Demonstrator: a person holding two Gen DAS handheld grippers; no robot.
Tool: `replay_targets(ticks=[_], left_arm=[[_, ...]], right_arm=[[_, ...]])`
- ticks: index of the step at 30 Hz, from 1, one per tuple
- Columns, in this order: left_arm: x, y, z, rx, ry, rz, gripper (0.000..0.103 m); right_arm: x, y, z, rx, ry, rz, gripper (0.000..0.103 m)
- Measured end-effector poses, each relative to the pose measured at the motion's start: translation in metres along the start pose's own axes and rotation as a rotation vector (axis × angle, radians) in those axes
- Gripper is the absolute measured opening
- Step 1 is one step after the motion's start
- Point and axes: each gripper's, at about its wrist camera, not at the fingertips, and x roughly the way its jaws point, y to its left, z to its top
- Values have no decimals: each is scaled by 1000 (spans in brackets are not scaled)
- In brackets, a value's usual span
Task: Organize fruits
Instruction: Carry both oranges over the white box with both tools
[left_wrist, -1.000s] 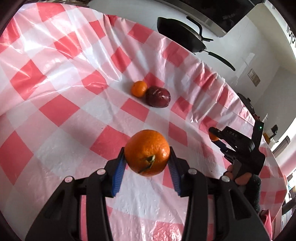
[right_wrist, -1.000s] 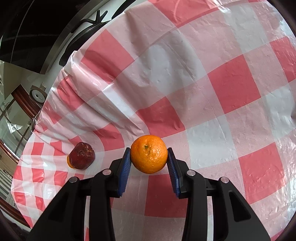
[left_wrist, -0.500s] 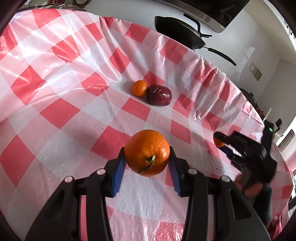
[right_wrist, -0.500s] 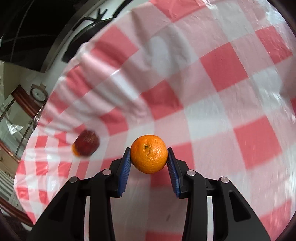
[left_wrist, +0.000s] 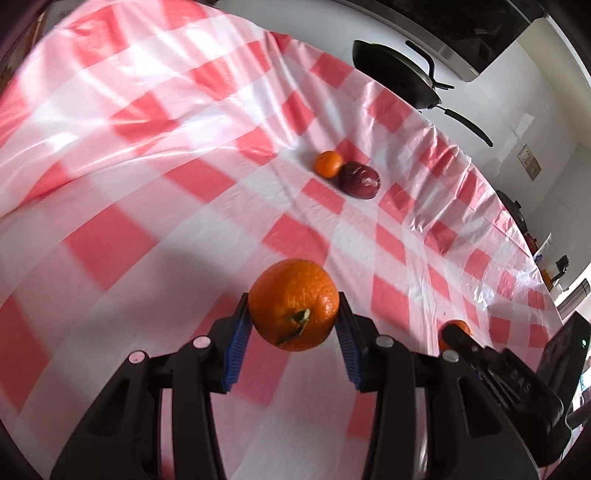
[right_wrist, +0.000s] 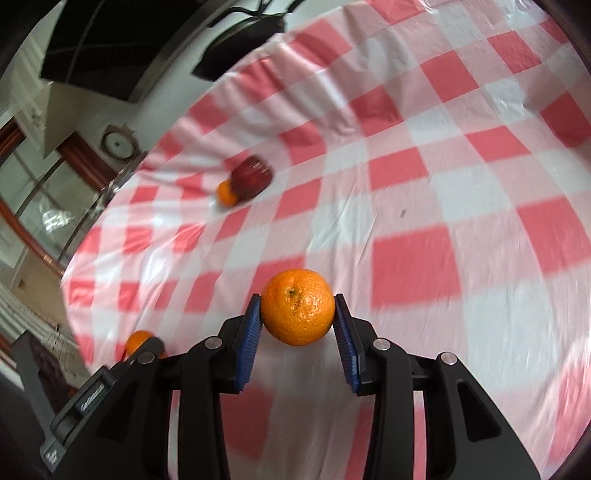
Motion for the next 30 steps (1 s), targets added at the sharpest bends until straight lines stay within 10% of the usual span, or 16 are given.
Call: replay_targets(ticks=[30], left_arm=[[-157,129,-70,-42,-153,61,44]], right_arm=[[-42,138,-152,-467,200,176,39]])
